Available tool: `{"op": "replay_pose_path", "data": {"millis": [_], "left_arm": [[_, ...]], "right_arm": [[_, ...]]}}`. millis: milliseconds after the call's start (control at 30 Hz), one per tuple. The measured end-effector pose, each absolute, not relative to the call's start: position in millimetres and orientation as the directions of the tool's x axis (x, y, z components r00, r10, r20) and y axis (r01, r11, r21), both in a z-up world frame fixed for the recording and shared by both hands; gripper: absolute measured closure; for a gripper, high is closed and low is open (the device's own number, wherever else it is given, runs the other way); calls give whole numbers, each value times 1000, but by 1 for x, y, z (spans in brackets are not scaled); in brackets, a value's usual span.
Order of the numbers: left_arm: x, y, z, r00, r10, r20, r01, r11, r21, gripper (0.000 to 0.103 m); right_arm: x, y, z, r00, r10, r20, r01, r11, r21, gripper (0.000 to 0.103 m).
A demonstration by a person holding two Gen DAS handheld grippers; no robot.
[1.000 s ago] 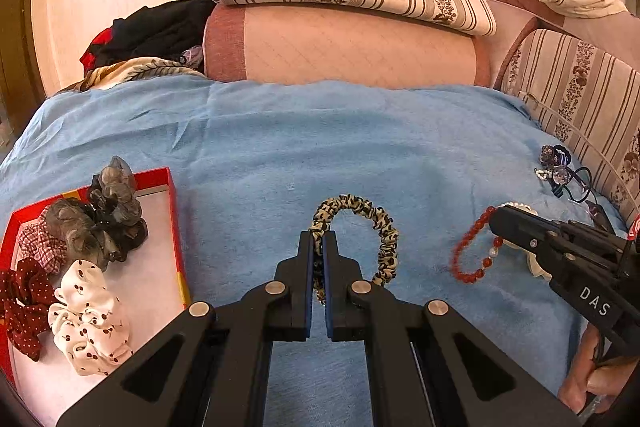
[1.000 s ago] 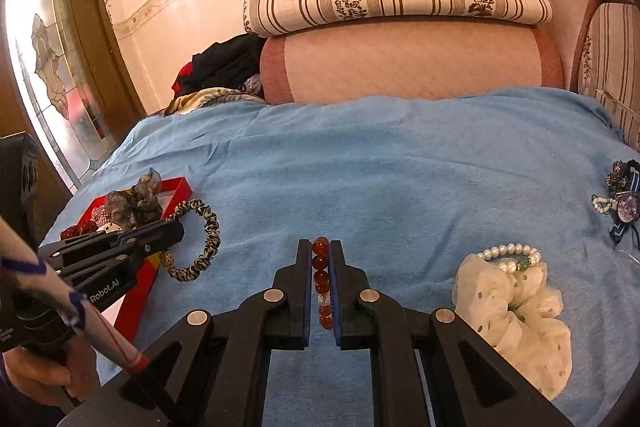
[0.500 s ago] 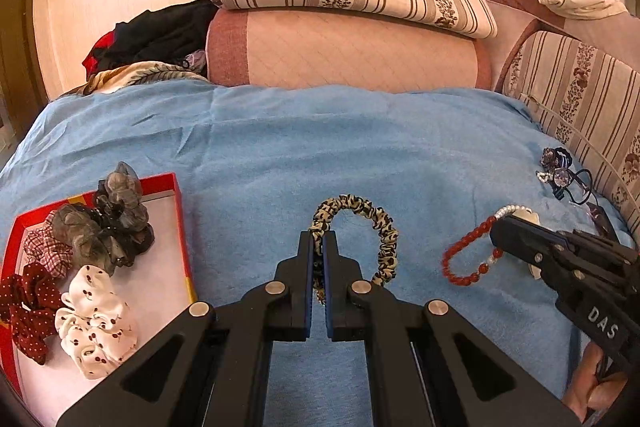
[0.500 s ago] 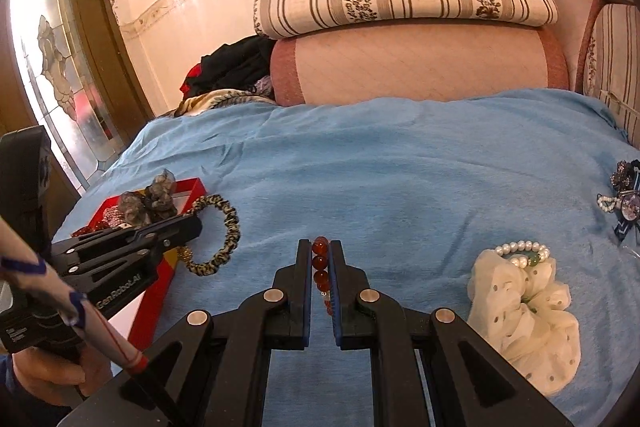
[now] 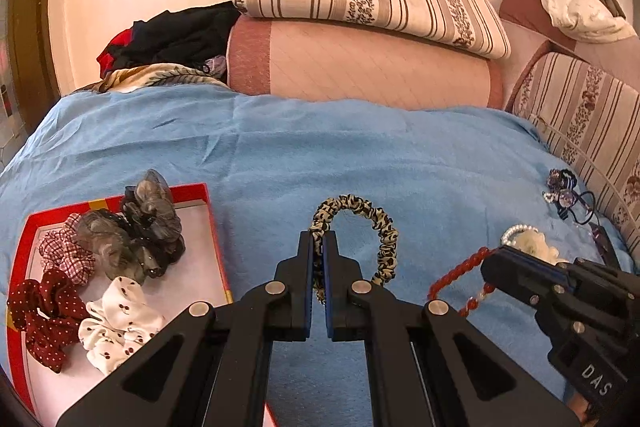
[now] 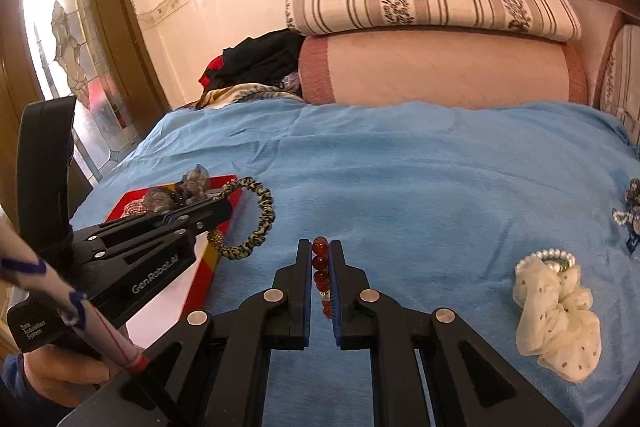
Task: Organize jewelry
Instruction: 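Carry both held bracelets over the red-rimmed tray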
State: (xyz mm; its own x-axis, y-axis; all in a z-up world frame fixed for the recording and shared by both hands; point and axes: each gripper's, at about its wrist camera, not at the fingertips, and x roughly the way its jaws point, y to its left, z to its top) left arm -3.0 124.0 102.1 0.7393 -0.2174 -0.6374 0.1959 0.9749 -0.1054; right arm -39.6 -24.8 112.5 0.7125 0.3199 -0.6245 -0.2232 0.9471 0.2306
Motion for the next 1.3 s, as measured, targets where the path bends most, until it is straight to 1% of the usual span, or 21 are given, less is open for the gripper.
{"op": "replay_pose_path", "data": {"millis": [667,900,1100,1300], "left_arm": [[-12,176,124,779,-197,-596,123,979,-163,99],[-13,219,129,789,-149,-597,43,981,-188,99],[-11,262,125,774,-102,-625,-43,976,-213,99],[-14,300,121,765,-42,-643,-123,970,-210,99]], "right_arm": [[-51,37,141,697,372,-613,-326,926,190,94],[-54,65,143,667,415,-618,-377,904,201,94],[-55,93,149,636,470,-612,-440,872,214,95],[-60,125,152,581,544,-606,-511,823,249,95]]}}
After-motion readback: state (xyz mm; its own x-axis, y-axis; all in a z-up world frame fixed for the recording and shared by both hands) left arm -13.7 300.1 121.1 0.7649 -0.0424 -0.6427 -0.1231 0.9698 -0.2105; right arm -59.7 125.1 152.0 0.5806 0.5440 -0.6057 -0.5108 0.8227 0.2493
